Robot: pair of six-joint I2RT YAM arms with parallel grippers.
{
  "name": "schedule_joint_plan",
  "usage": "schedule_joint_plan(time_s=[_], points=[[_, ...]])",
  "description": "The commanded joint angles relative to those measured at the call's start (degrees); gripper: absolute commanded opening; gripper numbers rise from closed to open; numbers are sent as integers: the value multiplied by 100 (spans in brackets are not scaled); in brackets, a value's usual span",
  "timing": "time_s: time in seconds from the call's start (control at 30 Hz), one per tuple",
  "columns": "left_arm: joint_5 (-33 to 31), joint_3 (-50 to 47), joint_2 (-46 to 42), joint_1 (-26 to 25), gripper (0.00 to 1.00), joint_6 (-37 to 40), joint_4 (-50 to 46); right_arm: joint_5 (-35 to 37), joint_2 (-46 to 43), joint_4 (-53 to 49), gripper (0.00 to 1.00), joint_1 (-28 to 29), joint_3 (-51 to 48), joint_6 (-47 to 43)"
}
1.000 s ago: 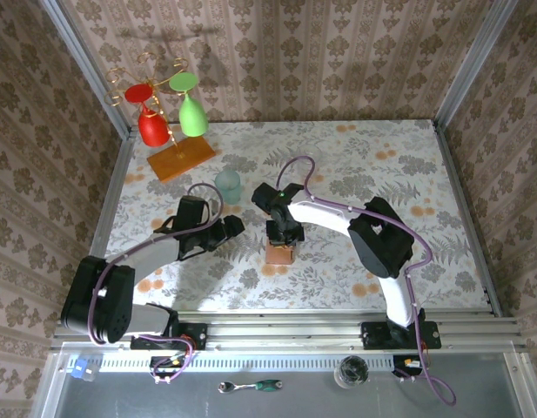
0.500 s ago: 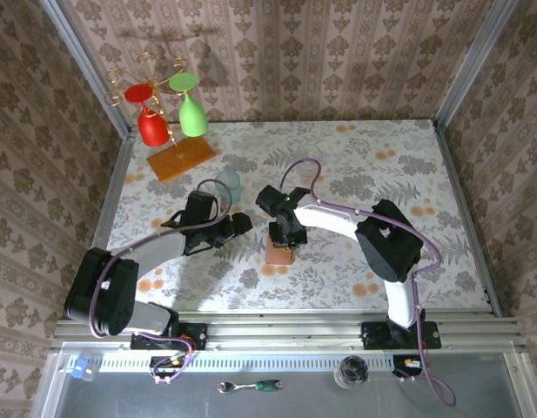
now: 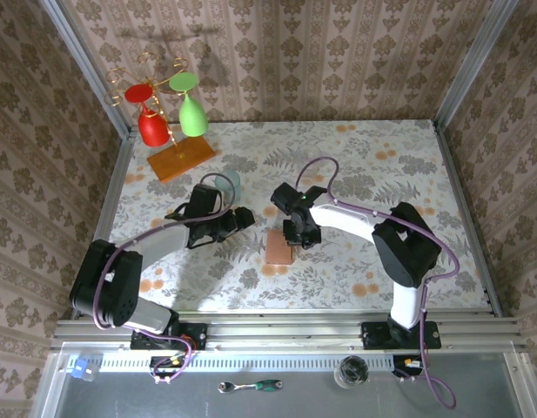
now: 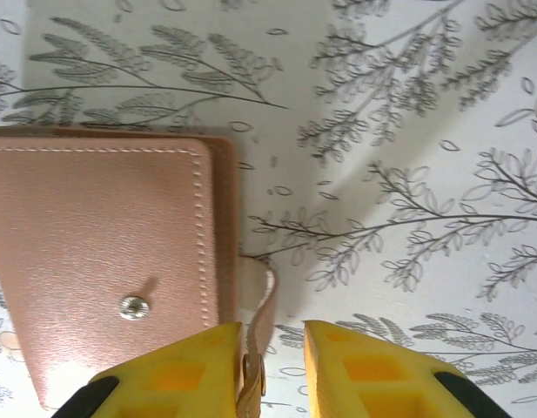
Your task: Take the credit cards out of the card holder
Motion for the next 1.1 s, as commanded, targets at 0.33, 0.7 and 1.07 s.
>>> schedule_joint_plan(time_s=[0.33, 0.7, 1.07], points=[[-159, 321, 164, -265, 74, -80, -289, -821, -227, 1078, 24, -313, -767, 136], [-203, 366, 192, -296, 74, -111, -309, -1124, -44, 1411, 19, -443, -901, 93], [-181, 410, 278, -318, 74, -111, -270, -1343, 47, 1535, 17, -489, -923, 89]])
